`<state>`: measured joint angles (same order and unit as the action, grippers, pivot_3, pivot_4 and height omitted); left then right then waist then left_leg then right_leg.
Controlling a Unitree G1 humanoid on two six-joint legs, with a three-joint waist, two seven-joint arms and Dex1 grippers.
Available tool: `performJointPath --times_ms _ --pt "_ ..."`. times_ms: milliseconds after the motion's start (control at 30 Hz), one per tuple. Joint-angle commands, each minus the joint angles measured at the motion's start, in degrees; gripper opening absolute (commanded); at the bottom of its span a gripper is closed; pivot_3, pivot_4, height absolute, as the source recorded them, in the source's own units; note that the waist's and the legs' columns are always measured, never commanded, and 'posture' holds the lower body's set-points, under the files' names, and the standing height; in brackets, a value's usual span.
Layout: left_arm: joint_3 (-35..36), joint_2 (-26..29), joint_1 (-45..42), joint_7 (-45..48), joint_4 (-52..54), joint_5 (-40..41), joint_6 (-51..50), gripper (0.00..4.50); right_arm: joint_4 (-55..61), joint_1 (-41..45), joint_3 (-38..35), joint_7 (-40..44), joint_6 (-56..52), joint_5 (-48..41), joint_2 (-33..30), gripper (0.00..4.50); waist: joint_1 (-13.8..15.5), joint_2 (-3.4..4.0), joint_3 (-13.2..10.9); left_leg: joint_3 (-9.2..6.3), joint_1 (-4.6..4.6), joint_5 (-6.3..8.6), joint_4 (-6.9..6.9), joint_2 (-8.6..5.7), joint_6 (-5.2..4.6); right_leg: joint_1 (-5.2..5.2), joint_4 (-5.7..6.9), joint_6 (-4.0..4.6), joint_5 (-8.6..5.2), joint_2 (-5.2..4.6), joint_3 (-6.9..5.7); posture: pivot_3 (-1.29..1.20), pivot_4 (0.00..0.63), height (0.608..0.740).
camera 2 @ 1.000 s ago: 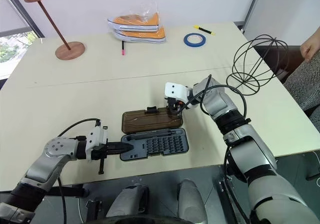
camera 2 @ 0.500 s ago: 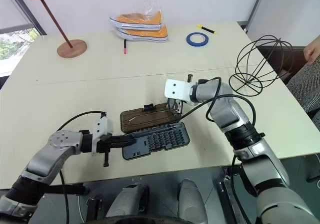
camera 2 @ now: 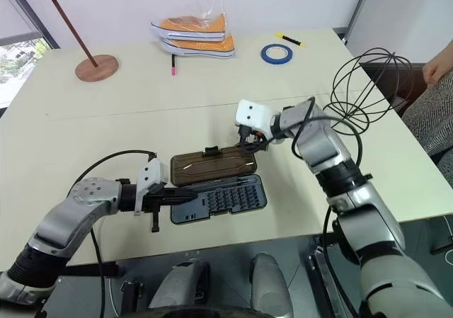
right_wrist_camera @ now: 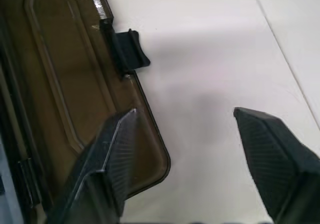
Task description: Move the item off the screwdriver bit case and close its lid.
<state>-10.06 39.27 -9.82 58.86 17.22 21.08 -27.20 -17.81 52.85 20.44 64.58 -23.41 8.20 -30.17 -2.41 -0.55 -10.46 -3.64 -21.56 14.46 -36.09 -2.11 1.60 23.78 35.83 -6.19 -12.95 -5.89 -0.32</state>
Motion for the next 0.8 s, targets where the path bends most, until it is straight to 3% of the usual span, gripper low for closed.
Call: performJointPath --times_ms 33,300,633,733,800 --pt "1.0 -0.2 0.3 -1.0 2.7 0.7 -0.3 0.0 -9.1 5.2 0.2 3.6 3.6 -1.1 1.3 2.94 0.0 -0.03 0.0 -0.01 0.0 0.0 0.0 0.0 0.0 0.0 0.0 0.0 0.0 0.0 0.0 0.0 0.15 0.74" --pt "1.6 0.0 2.5 -2.3 4.2 1.0 -0.4 0.0 -21.2 8.3 1.4 8.4 6.4 -1.2 5.1 2.94 0.0 -0.01 -0.1 0.01 -0.12 0.01 0.06 0.0 -0.02 0.06 -0.19 -0.12 0.08 0.0 0.01 0.0 0.15 0.74" --pt "1.8 0.2 4.1 -2.7 3.6 0.6 1.2 0.0 -33.2 11.4 1.1 7.4 11.2 0.9 7.6 2.94 0.0 -0.01 -0.1 0.0 -0.72 0.0 -0.08 -0.01 0.01 0.74 0.05 -0.1 0.1 0.0 0.01 0.0 0.15 0.74" --pt "1.8 0.3 4.8 -2.3 2.4 0.2 2.9 0.0 -34.8 11.6 1.3 7.8 11.8 1.3 7.8 2.1 -0.1 0.0 -0.1 0.0 -0.72 0.0 -0.08 -0.01 0.01 0.74 0.06 -0.1 0.1 0.0 0.01 0.0 0.15 0.74" --pt "1.8 0.4 5.1 -1.9 1.4 -0.1 4.2 0.0 -35.6 11.5 1.4 7.9 12.2 1.6 8.0 1.08 0.0 0.0 -0.1 0.0 -0.72 0.0 -0.08 -0.01 0.01 0.74 0.06 -0.1 0.1 0.0 0.01 0.0 0.15 0.74"
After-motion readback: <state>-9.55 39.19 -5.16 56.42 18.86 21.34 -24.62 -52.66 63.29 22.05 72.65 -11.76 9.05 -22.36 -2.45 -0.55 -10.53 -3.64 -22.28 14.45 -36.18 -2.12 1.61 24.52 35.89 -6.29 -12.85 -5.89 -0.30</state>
